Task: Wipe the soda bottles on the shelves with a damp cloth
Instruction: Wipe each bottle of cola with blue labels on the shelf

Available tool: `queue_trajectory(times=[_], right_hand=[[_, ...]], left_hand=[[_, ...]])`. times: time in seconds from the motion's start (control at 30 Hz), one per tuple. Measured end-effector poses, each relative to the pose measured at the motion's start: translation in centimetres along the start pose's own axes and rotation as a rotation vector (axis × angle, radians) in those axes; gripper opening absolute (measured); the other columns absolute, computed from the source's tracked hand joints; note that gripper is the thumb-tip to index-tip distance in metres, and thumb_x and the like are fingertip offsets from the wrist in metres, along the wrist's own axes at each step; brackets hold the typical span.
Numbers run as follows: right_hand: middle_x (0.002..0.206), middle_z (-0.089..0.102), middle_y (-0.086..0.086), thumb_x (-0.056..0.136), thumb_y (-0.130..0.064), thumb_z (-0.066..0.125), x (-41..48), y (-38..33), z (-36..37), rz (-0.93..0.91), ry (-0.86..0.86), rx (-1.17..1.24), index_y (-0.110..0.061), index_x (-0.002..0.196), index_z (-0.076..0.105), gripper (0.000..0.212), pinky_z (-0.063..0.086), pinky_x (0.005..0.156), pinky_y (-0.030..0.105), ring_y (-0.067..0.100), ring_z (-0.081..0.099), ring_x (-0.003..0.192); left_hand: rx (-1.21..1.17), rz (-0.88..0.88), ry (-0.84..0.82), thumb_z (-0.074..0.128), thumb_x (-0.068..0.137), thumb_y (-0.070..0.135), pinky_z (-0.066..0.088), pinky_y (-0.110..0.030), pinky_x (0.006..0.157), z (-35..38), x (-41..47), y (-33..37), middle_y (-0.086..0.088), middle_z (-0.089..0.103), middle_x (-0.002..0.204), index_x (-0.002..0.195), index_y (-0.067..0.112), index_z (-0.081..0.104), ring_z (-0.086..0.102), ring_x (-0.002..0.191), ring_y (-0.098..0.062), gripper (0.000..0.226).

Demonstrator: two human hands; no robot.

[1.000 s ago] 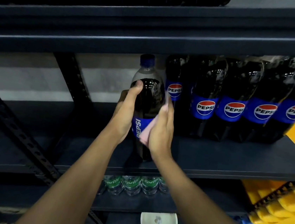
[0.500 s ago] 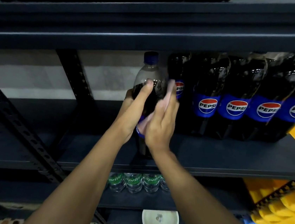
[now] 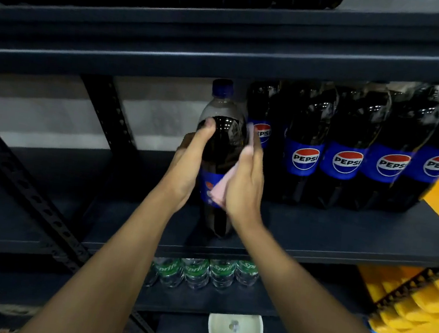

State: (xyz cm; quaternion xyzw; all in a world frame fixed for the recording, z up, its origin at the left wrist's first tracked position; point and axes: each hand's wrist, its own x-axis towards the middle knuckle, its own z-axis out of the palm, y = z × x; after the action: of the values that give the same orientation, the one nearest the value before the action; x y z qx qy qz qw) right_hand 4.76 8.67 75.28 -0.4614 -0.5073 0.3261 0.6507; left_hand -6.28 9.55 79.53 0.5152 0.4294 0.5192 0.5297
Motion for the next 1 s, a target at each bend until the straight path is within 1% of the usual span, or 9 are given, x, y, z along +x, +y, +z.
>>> queue_trajectory(times=[0.13,0.23,0.33,0.43,0.53,0.7,0.8,0.9,1.0], right_hand=[[0.145,0.057,-0.008,0.108,-0.043,0.032,4.2,-4.9,-0.5,-0.064,-0.113,-0.085,-0.037,0.144,0.053,0.042,0.037,0.106,0.024,0.004,0.051,0.131],[0.136,0.064,-0.005,0.102,-0.044,0.036,5.0,-5.5,-0.3,-0.076,-0.135,-0.068,-0.032,0.140,0.058,0.046,0.043,0.108,0.031,0.009,0.057,0.124],[0.148,0.054,-0.011,0.107,-0.036,0.034,3.4,-4.0,0.4,-0.192,-0.026,-0.056,-0.026,0.149,0.051,0.047,0.036,0.110,0.018,-0.003,0.048,0.133],[0.157,0.031,-0.022,0.112,-0.026,0.028,0.6,-0.5,1.2,-0.275,0.090,-0.118,-0.020,0.160,0.033,0.048,0.022,0.116,0.011,-0.009,0.026,0.146],[0.156,0.017,-0.037,0.111,-0.039,0.022,-2.5,4.0,1.0,-0.144,0.077,-0.160,-0.035,0.162,0.016,0.051,0.024,0.120,0.021,-0.010,0.021,0.148],[0.148,0.017,-0.051,0.105,-0.059,0.016,-6.3,8.2,-0.2,0.060,0.035,-0.170,-0.070,0.147,0.013,0.043,0.027,0.125,0.040,-0.009,0.022,0.148],[0.141,0.020,-0.055,0.109,-0.052,0.020,-6.0,7.0,-0.1,0.127,0.029,-0.096,-0.074,0.140,0.020,0.038,0.028,0.124,0.034,-0.013,0.025,0.145],[0.140,0.026,-0.051,0.111,-0.046,0.023,-3.7,3.7,0.2,0.082,0.035,-0.038,-0.052,0.154,0.028,0.044,0.026,0.115,0.015,-0.023,0.026,0.137],[0.151,0.041,-0.029,0.112,-0.039,0.027,0.1,-1.3,0.2,-0.025,0.046,-0.010,-0.037,0.156,0.039,0.045,0.025,0.106,0.004,-0.020,0.035,0.133]], left_hand=[[0.034,-0.043,0.011,0.050,0.091,0.076,0.045,-0.048,0.117,-0.1,-0.1,0.8,0.001,0.075,0.130,0.136,0.029,0.070,0.070,0.124,-0.017,0.068],[0.003,-0.043,0.002,0.032,0.107,0.063,0.048,-0.051,0.115,0.5,-0.4,1.1,-0.004,0.076,0.128,0.133,0.025,0.070,0.071,0.122,-0.022,0.060],[-0.020,-0.001,-0.038,0.039,0.108,0.057,0.051,-0.040,0.112,1.0,-0.9,0.6,-0.005,0.073,0.133,0.139,0.020,0.065,0.067,0.127,-0.019,0.055],[0.045,0.032,-0.033,0.060,0.090,0.073,0.049,-0.036,0.112,0.9,-0.8,0.0,0.002,0.070,0.139,0.148,0.022,0.056,0.064,0.131,-0.011,0.078],[-0.025,-0.019,0.004,0.073,0.070,0.086,0.050,-0.044,0.112,0.5,-0.2,-0.6,-0.002,0.069,0.139,0.151,0.019,0.050,0.067,0.128,-0.017,0.108],[-0.037,-0.060,0.028,0.074,0.063,0.091,0.054,-0.046,0.107,0.4,0.6,-1.2,-0.003,0.071,0.136,0.151,0.020,0.047,0.072,0.120,-0.020,0.116],[-0.055,-0.067,0.043,0.077,0.058,0.091,0.054,-0.046,0.108,0.2,1.0,-1.4,-0.005,0.071,0.136,0.150,0.017,0.046,0.072,0.120,-0.020,0.122],[-0.045,-0.047,0.022,0.072,0.065,0.090,0.054,-0.042,0.107,0.3,0.7,-1.3,-0.004,0.071,0.136,0.148,0.018,0.053,0.071,0.122,-0.018,0.111],[-0.018,-0.007,0.012,0.062,0.081,0.081,0.046,-0.045,0.115,0.3,0.6,-1.0,-0.002,0.072,0.135,0.144,0.021,0.060,0.067,0.128,-0.017,0.087]])
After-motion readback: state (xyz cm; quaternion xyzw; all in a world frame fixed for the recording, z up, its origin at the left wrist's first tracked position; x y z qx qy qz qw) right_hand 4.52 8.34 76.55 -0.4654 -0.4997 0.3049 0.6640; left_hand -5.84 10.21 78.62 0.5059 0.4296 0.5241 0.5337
